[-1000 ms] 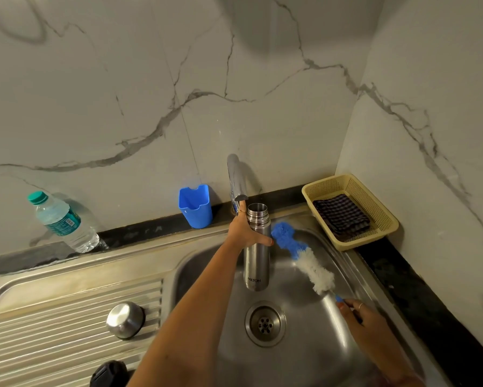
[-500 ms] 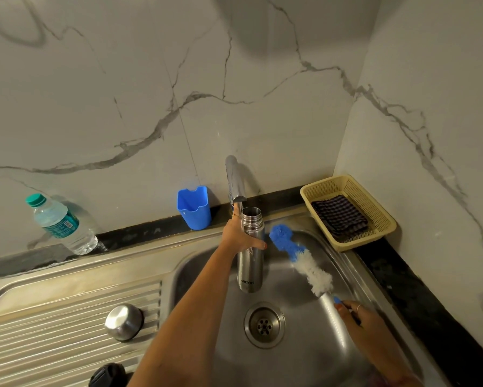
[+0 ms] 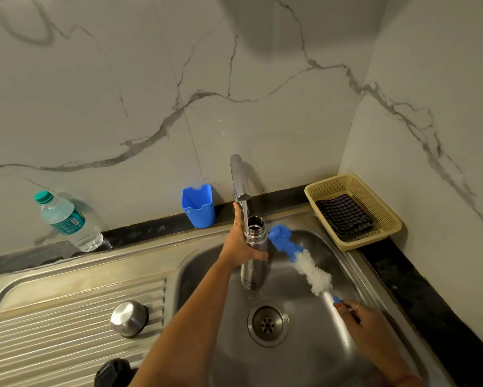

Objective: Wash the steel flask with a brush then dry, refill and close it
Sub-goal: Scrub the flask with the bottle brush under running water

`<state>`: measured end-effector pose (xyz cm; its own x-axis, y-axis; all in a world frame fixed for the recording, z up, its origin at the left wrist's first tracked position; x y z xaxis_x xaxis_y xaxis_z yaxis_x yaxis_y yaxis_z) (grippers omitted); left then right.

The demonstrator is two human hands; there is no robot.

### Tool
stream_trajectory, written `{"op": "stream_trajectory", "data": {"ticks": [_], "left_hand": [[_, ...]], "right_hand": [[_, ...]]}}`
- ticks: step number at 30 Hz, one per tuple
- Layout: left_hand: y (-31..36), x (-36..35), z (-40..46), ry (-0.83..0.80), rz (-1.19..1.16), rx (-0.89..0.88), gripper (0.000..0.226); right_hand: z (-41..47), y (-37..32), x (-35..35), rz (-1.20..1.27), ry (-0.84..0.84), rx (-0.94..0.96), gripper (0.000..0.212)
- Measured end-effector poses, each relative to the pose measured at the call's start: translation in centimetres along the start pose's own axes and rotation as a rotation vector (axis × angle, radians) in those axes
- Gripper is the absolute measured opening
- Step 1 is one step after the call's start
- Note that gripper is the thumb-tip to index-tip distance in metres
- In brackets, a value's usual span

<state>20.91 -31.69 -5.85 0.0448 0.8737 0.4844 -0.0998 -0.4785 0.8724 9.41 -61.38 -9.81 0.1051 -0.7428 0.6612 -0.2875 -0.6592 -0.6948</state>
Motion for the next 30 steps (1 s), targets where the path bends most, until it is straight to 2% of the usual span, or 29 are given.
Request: {"op": "stream_trajectory", "data": {"ticks": [2, 5, 21, 30], "left_hand": [[0.0, 0.1, -0.4, -0.003, -0.042, 0.002, 0.149], [-0.3, 0.1, -0.8, -0.009, -0.083, 0.026, 0.153], [-1.0, 0.8, -2.0, -0.022, -0.125, 0.043, 0.147], [-2.2, 0.9, -2.5, 0.038, -0.107, 0.079, 0.137]], "right_hand": [[0.0, 0.0, 0.0, -0.004, 0.0, 0.0, 0.015], [-0.1, 0.0, 0.1, 0.0, 0.002, -0.004, 0.014], [0.3, 0.7, -0.3, -0.012, 0.018, -0.053, 0.017], [0.5, -0.3, 2.2, 0.032, -0.093, -0.053, 0.012]]}}
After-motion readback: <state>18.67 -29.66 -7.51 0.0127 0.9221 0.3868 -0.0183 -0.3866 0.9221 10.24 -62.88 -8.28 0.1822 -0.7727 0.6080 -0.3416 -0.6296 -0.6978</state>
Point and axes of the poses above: each hand's wrist, its own z-axis towards the middle knuckle, its own x-axis out of the back of the hand, y = z × x, the point moved 7 cm from there along z, towards the middle knuckle, and after that the axes turned 13 degrees about -x, right-handed, at the moved point
